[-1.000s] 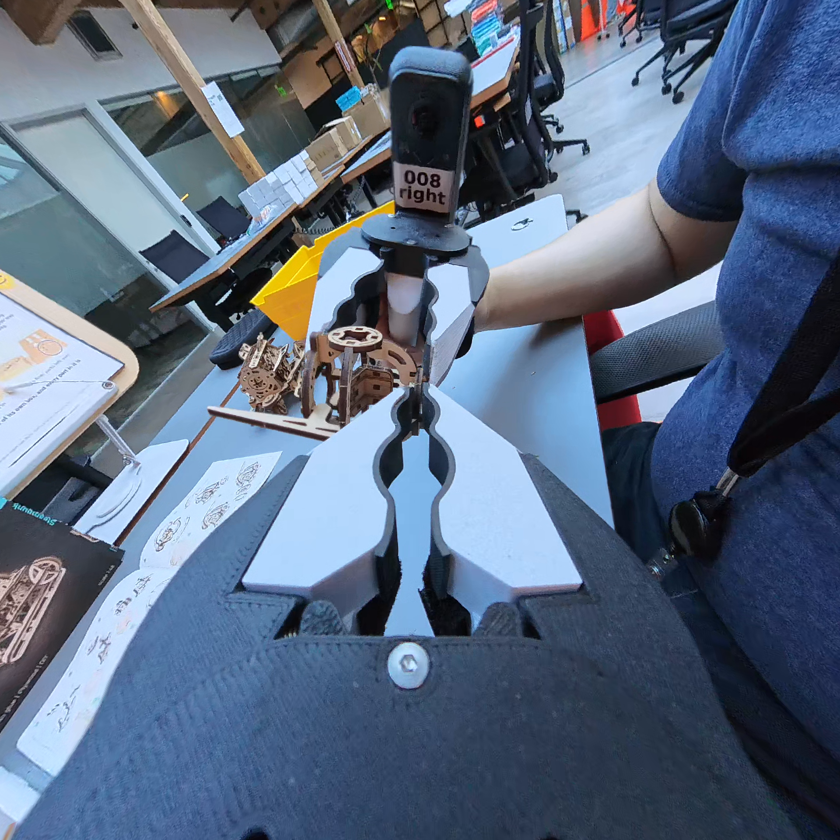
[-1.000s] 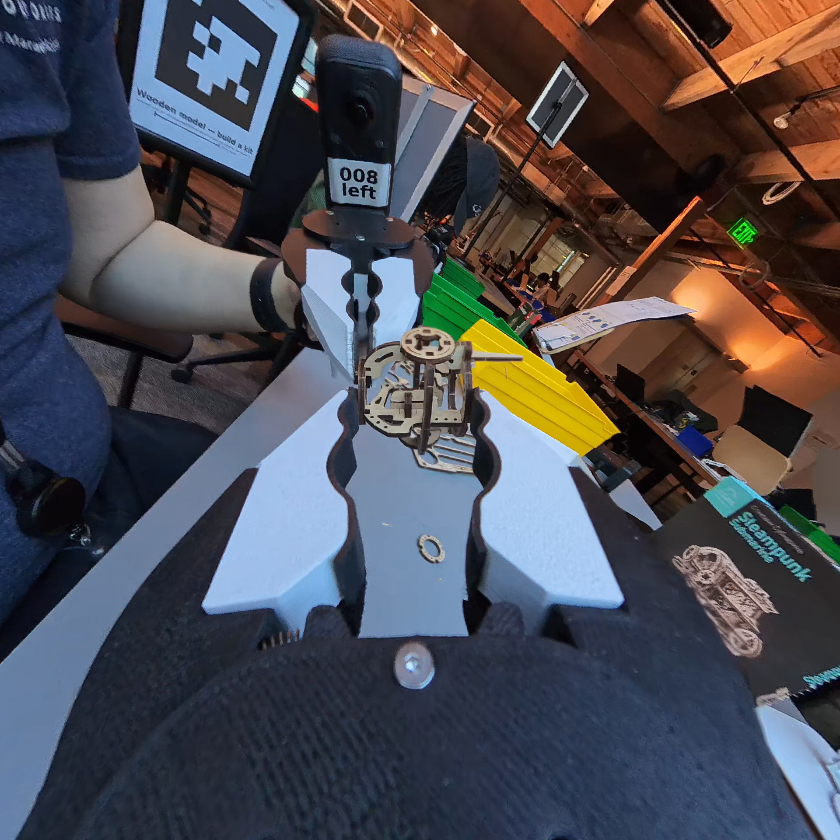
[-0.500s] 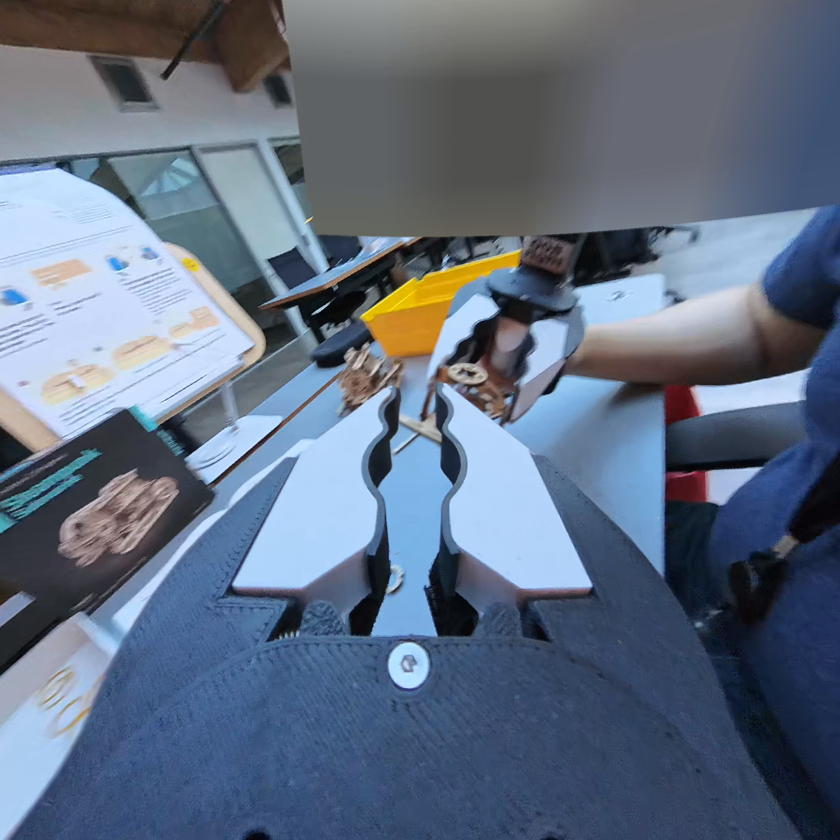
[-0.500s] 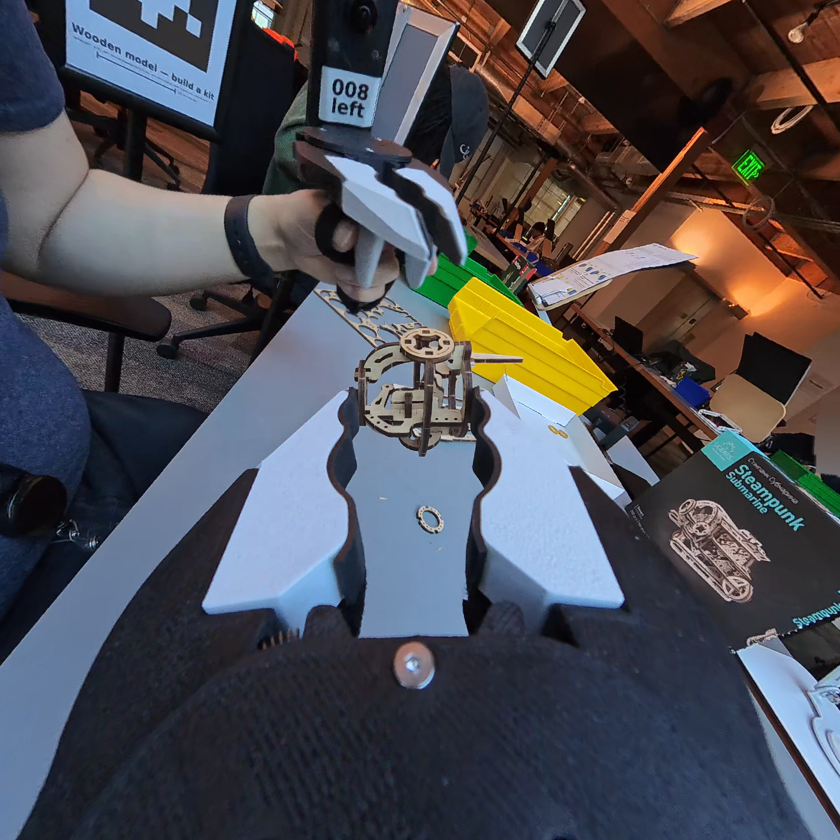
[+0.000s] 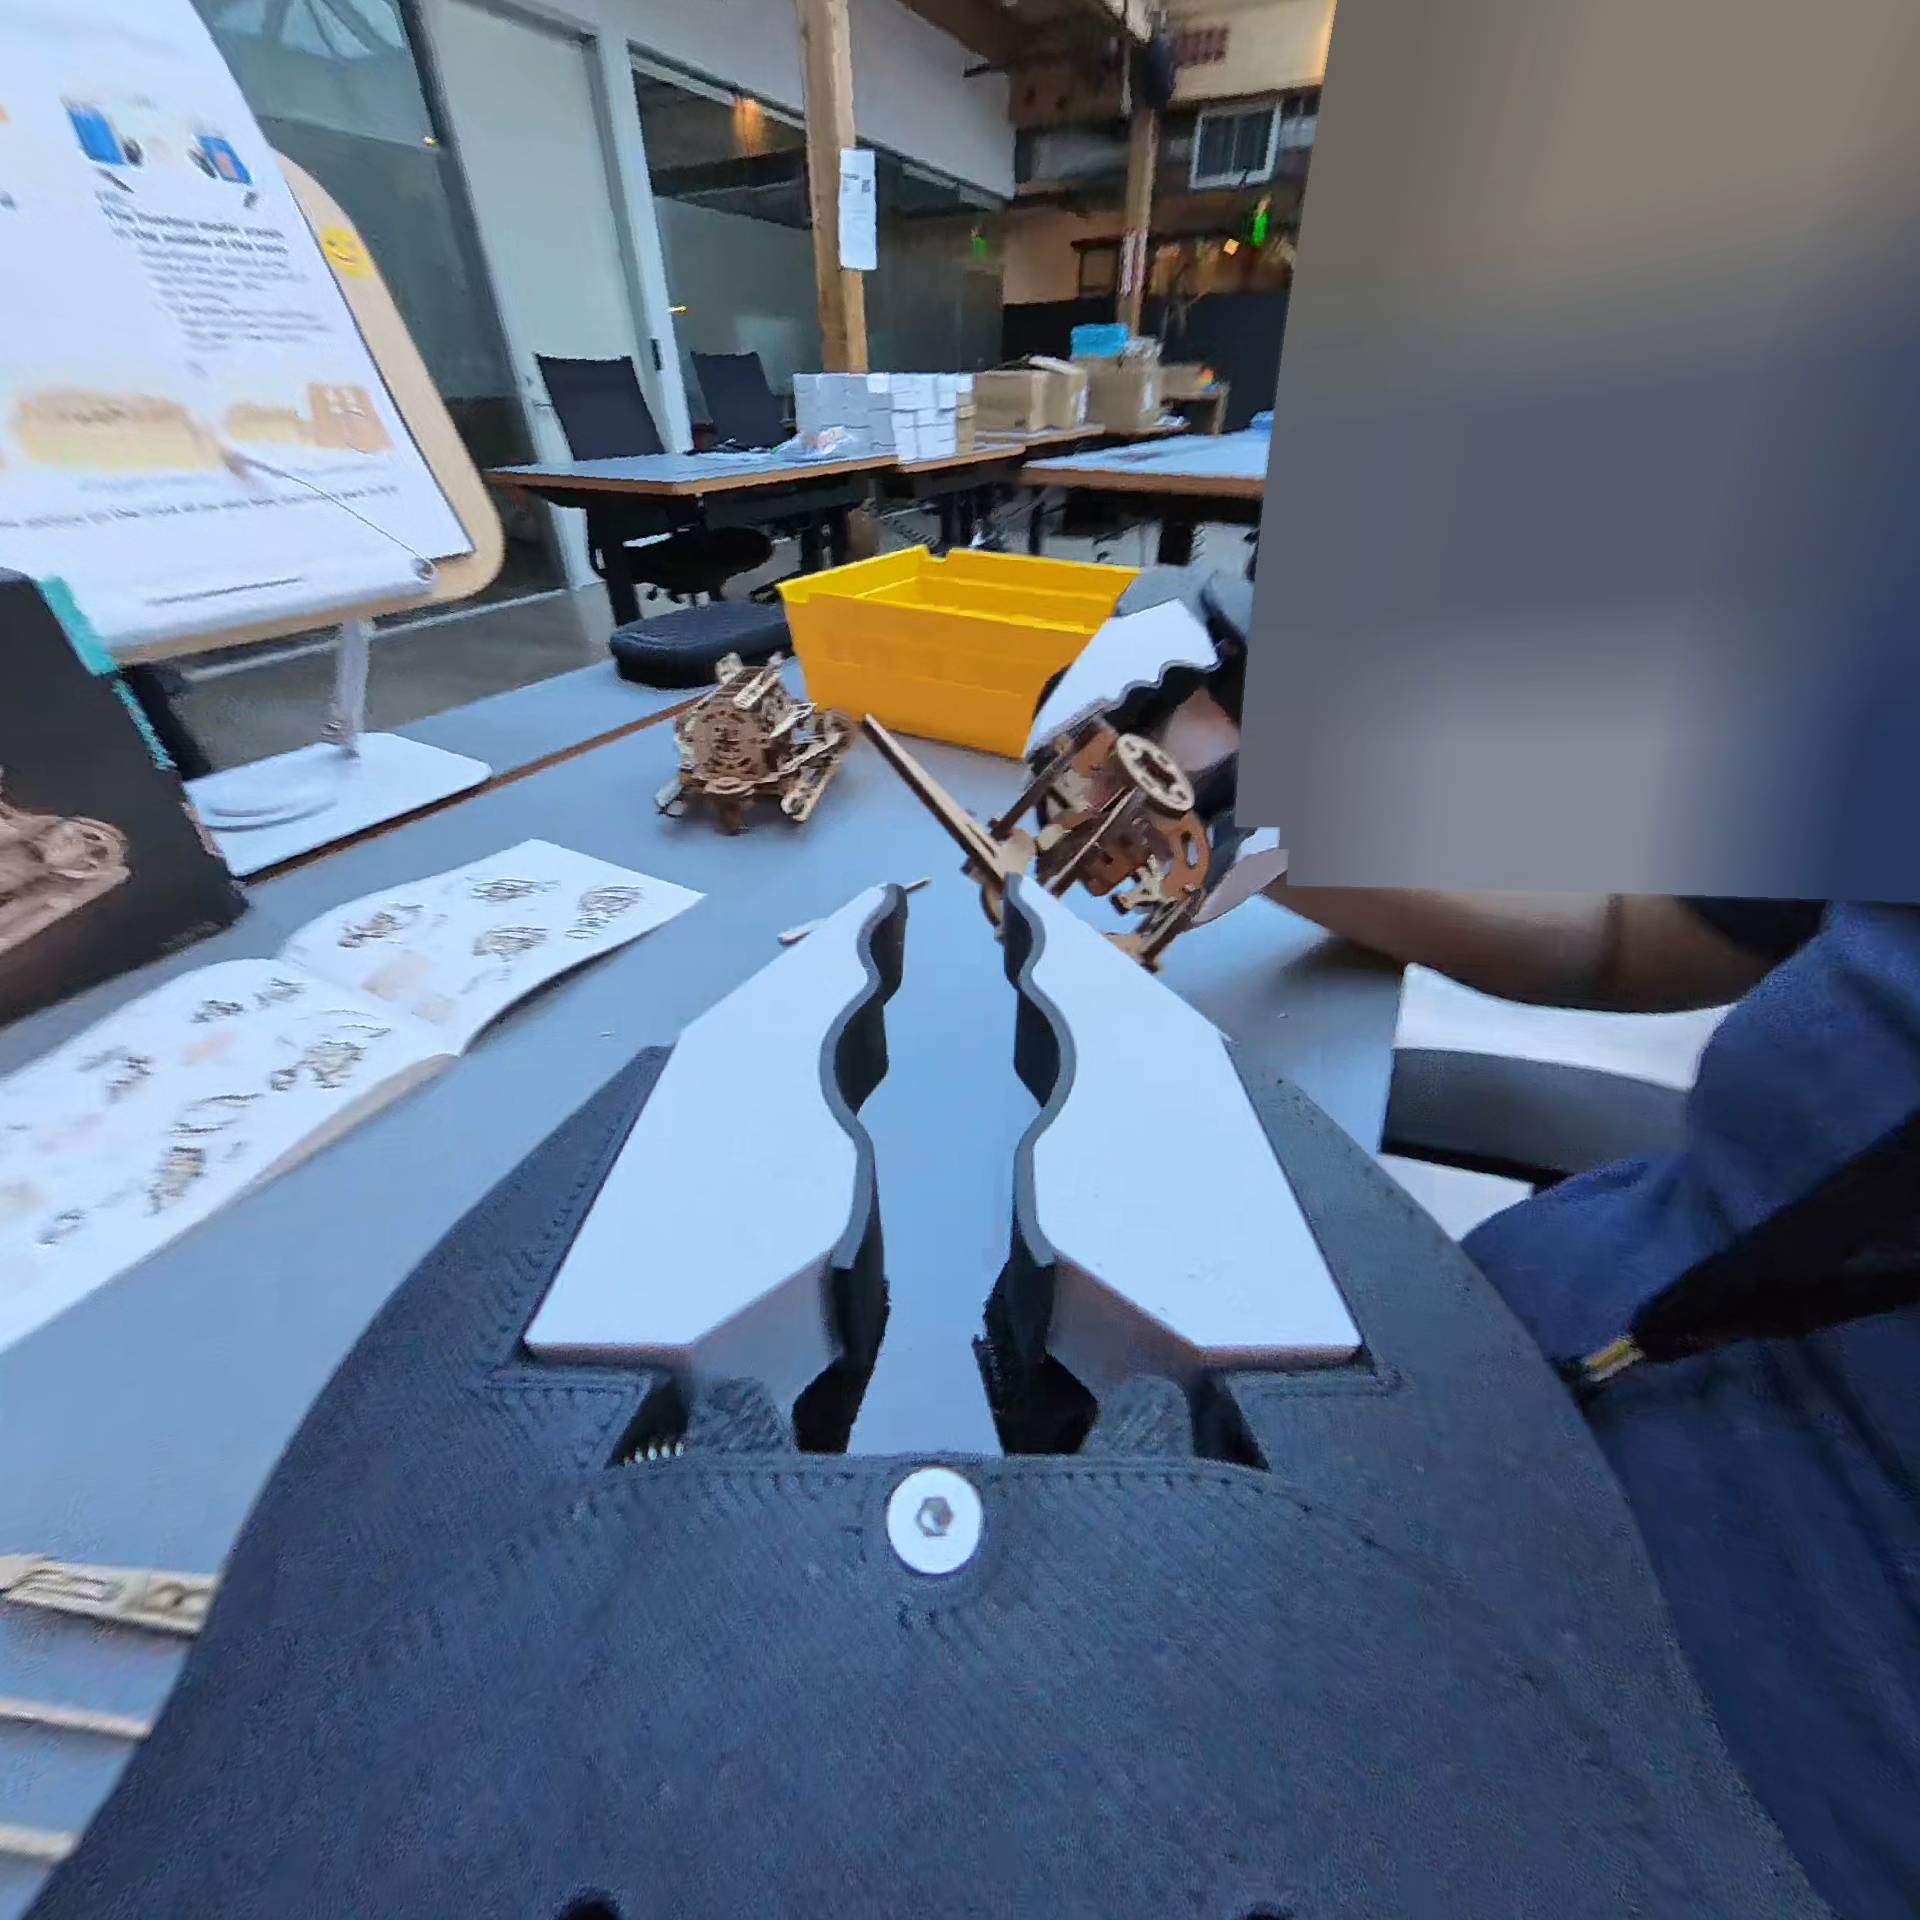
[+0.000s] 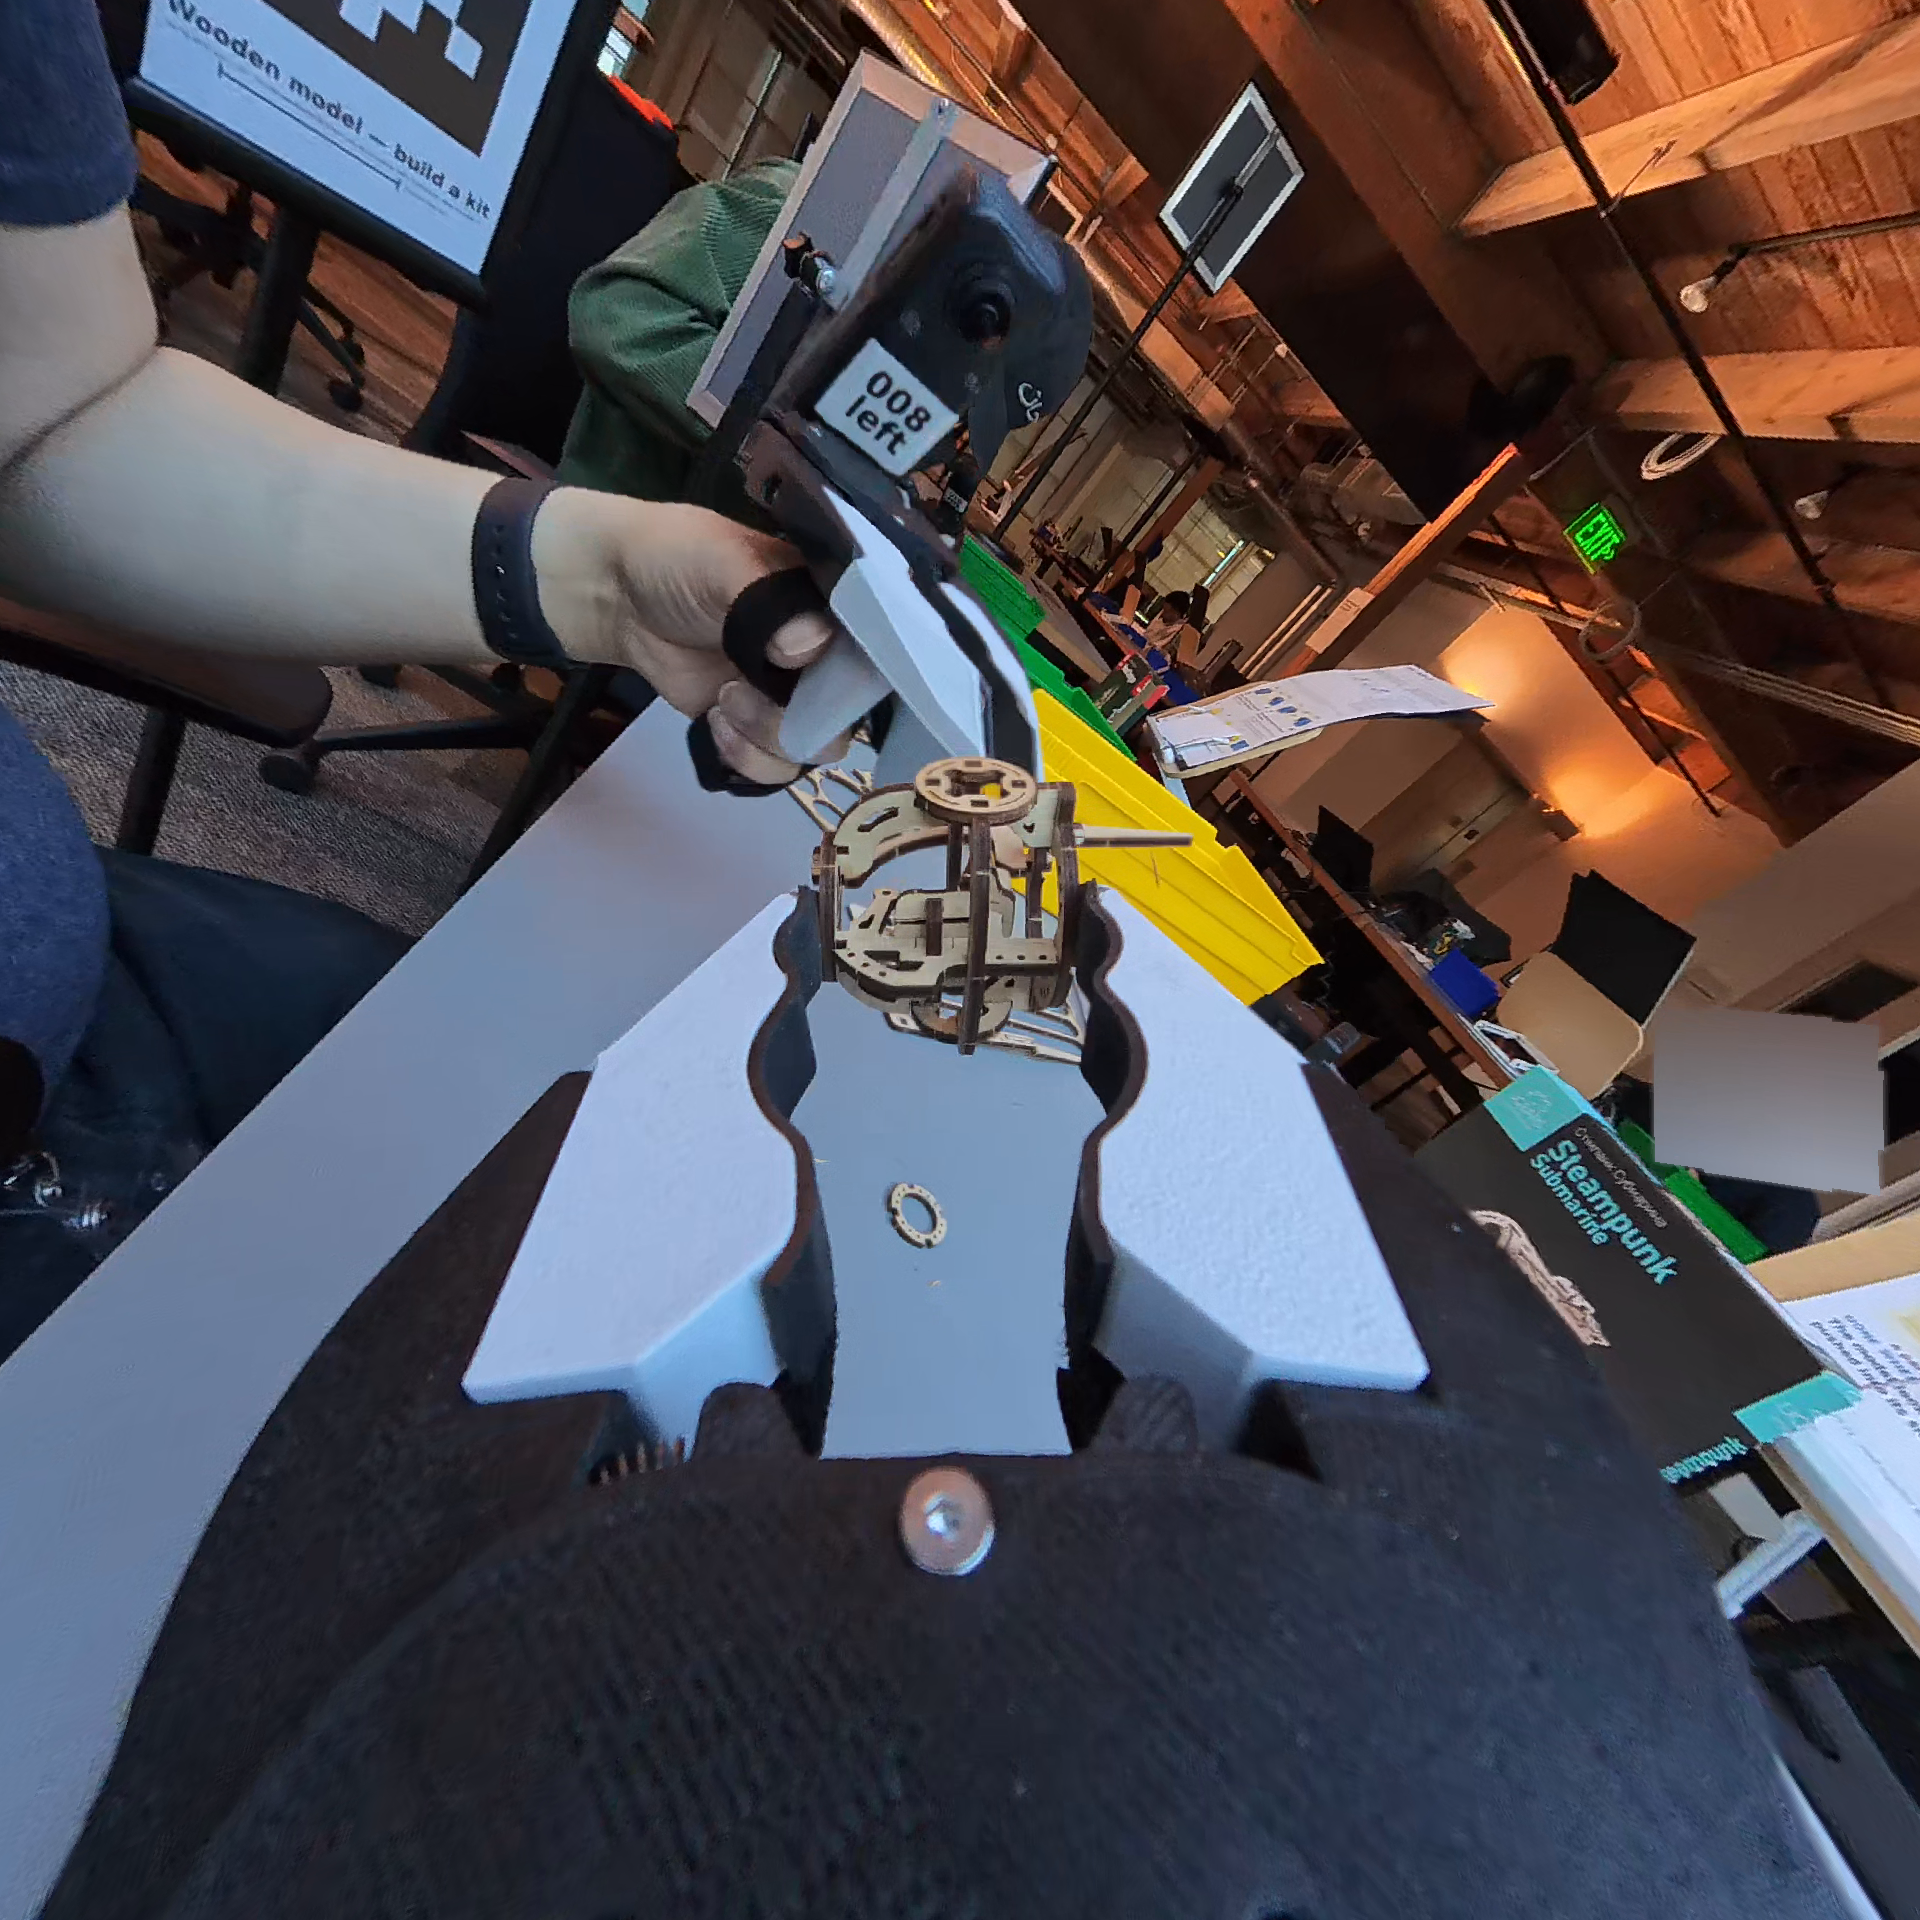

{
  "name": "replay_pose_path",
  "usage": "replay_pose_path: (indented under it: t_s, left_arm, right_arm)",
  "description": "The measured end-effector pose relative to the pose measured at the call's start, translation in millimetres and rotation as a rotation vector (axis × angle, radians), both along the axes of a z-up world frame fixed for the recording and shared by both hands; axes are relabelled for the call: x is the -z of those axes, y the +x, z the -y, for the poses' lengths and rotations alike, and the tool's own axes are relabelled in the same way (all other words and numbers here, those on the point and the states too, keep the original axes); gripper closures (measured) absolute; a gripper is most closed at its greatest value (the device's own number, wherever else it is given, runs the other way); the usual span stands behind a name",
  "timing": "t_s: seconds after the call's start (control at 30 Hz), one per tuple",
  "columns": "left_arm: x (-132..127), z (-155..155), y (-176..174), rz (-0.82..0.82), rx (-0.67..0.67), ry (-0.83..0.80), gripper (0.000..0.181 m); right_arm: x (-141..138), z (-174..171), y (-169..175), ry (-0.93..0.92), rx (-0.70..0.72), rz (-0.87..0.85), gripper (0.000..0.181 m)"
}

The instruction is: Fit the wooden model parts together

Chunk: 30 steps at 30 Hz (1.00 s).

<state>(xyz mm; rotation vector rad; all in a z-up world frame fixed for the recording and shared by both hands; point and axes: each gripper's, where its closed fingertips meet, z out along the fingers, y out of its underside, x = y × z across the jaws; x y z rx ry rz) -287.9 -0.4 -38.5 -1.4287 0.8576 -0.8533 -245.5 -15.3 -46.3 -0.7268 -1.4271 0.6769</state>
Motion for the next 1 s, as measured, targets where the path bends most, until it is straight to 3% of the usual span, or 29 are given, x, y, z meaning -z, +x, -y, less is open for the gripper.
replay_pose_path:
  t_s: [0.2, 0.4, 0.67, 0.77, 0.9, 1.0]
  left_arm:
    - [9.3, 8.8, 5.9, 0.099, 0.107, -0.176, 0.159]
    - [8.5, 12.1, 16.1, 0.282, 0.243, -0.374, 0.168]
    - [19.7, 12.9, 25.1, 0.249, 0.257, -0.446, 0.179]
    - [22.1, 4.9, 22.3, 0.246, 0.211, -0.466, 0.180]
    - [35.9, -14.8, 13.7, 0.181, 0.051, -0.446, 0.181]
    - [52.5, -29.6, 4.8, 0.114, -0.086, -0.459, 0.181]
  right_arm:
    - [-4.7, -0.5, 1.5, -0.002, 0.003, -0.026, 0.134]
    - [-2.9, 0.2, 1.1, 0.004, -0.007, -0.026, 0.133]
    - [2.7, -3.9, -1.6, 0.046, 0.022, -0.012, 0.134]
    - [10.9, -16.0, -4.8, 0.062, 0.089, 0.021, 0.133]
    - [21.4, -26.5, -4.2, 0.001, 0.107, 0.079, 0.133]
    - [17.4, -34.7, 1.2, -0.125, 0.107, 0.089, 0.146]
